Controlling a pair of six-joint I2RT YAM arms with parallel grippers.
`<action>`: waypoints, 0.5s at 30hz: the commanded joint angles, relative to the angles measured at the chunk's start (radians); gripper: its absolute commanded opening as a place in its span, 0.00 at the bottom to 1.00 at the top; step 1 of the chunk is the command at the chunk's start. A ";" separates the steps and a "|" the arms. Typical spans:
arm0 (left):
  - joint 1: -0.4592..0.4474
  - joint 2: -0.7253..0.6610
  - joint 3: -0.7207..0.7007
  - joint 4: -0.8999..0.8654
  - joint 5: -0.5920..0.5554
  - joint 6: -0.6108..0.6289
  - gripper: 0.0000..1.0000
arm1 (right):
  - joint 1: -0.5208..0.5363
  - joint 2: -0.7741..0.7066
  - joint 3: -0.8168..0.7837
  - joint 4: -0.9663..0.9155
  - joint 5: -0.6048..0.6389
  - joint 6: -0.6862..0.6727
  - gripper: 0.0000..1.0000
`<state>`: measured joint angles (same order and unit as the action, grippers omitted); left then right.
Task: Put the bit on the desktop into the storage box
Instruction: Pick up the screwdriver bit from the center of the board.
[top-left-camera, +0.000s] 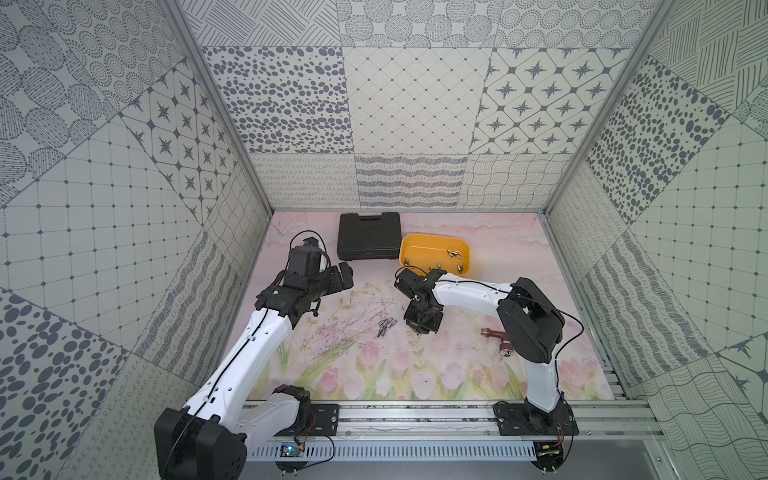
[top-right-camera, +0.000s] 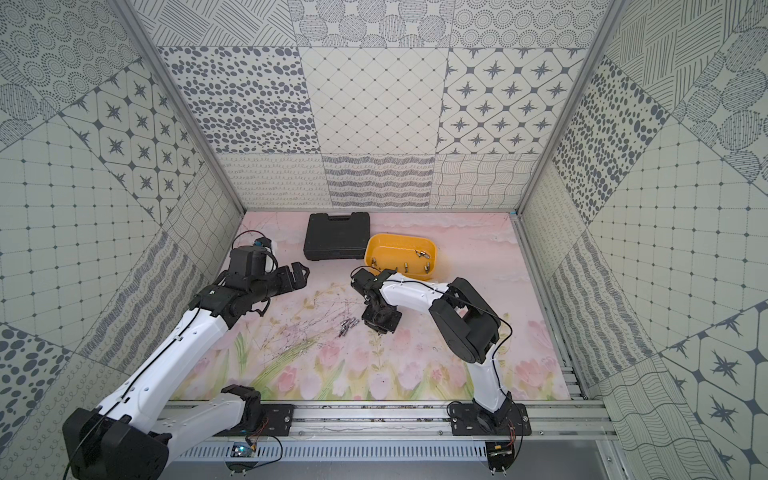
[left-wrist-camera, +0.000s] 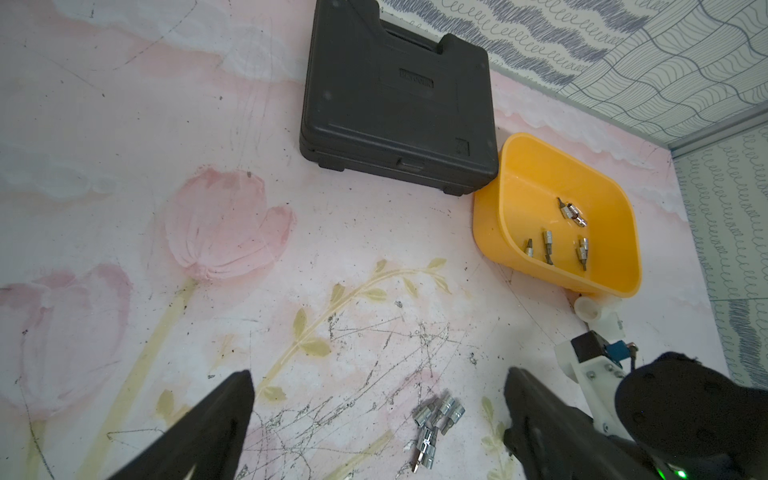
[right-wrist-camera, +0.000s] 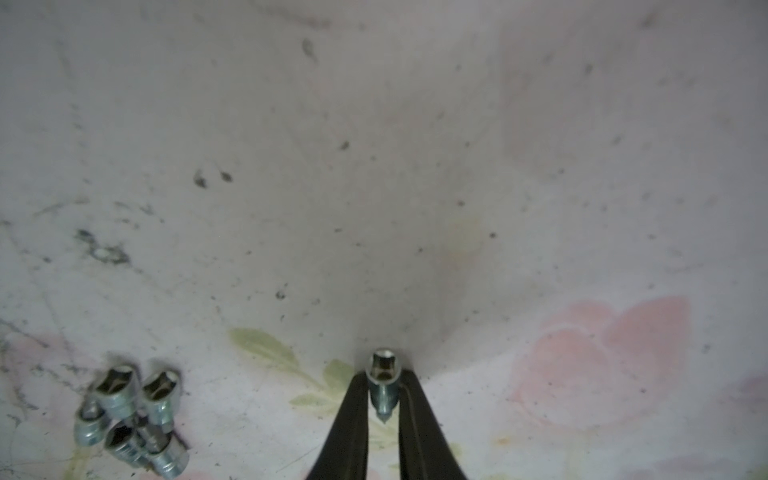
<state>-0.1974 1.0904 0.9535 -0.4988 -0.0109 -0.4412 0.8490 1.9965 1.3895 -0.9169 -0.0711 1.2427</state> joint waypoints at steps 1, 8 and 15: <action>0.003 -0.002 0.013 0.021 -0.009 0.018 0.99 | -0.008 0.060 -0.003 0.007 0.011 -0.024 0.17; 0.004 0.000 0.014 0.019 -0.013 0.020 0.99 | -0.014 0.055 0.014 0.007 0.031 -0.047 0.09; 0.004 0.009 0.016 0.014 -0.014 0.021 0.99 | -0.014 -0.020 -0.002 0.007 0.083 -0.066 0.08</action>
<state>-0.1967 1.0931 0.9543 -0.4995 -0.0113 -0.4408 0.8417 2.0010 1.4040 -0.9295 -0.0593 1.1954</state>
